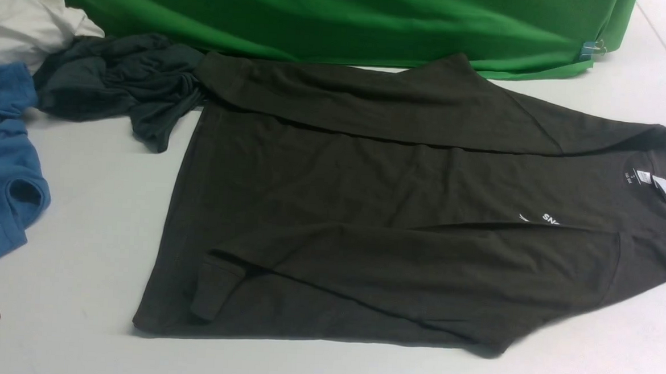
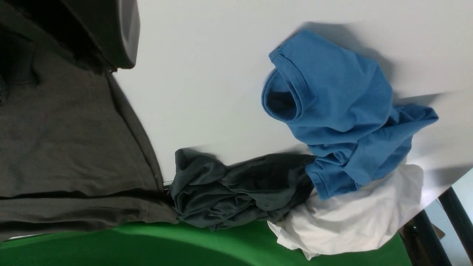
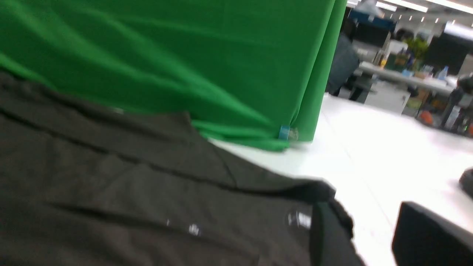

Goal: Fold a long-sleeved shirt on a white desktop.
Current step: 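Grasp the left edge of the dark T-shirt lying flat on the table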

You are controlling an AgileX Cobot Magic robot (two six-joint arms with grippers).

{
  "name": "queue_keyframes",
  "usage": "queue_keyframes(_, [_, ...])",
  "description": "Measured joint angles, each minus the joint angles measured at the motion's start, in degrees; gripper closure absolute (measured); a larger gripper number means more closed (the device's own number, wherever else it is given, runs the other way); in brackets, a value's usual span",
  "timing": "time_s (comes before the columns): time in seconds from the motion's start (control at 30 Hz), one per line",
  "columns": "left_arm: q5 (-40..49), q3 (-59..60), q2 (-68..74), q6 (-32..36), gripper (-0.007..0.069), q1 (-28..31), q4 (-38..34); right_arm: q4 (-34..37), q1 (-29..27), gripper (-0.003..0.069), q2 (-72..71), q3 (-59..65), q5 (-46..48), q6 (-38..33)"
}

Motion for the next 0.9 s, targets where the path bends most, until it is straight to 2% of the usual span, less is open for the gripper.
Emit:
queue_keyframes(0.17, [-3.62, 0.0, 0.0, 0.0, 0.0587, 0.0, 0.29, 0.0, 0.0, 0.0418, 0.0, 0.0, -11.01, 0.78])
queue_keyframes(0.3, [-11.56, 0.0, 0.0, 0.0, 0.0587, 0.0, -0.77, 0.0, 0.0, 0.0418, 0.0, 0.0, -18.68, 1.61])
queue_keyframes(0.47, [-16.34, 0.0, 0.0, 0.0, 0.0587, 0.0, -1.13, 0.0, 0.0, 0.0418, 0.0, 0.0, -20.64, 1.97])
queue_keyframes(0.57, [-16.34, 0.0, 0.0, 0.0, 0.0587, 0.0, -1.13, 0.0, 0.0, 0.0418, 0.0, 0.0, -22.28, 6.37])
queue_keyframes(0.73, [-20.65, 0.0, 0.0, -2.29, 0.0587, 0.0, -2.4, 0.17, 0.0, 0.0418, 0.0, 0.0, -30.36, 26.39])
queue_keyframes(0.83, [-28.75, 0.0, 0.0, -9.91, 0.0587, 0.0, -4.91, 0.17, 0.0, 0.0418, 0.44, -0.09, -33.23, 34.26])
queue_keyframes(0.9, [-39.77, 0.0, 0.0, -15.78, 0.0587, 0.0, -5.92, 0.23, 0.0, 0.0418, 2.72, -2.13, -33.09, 37.92])
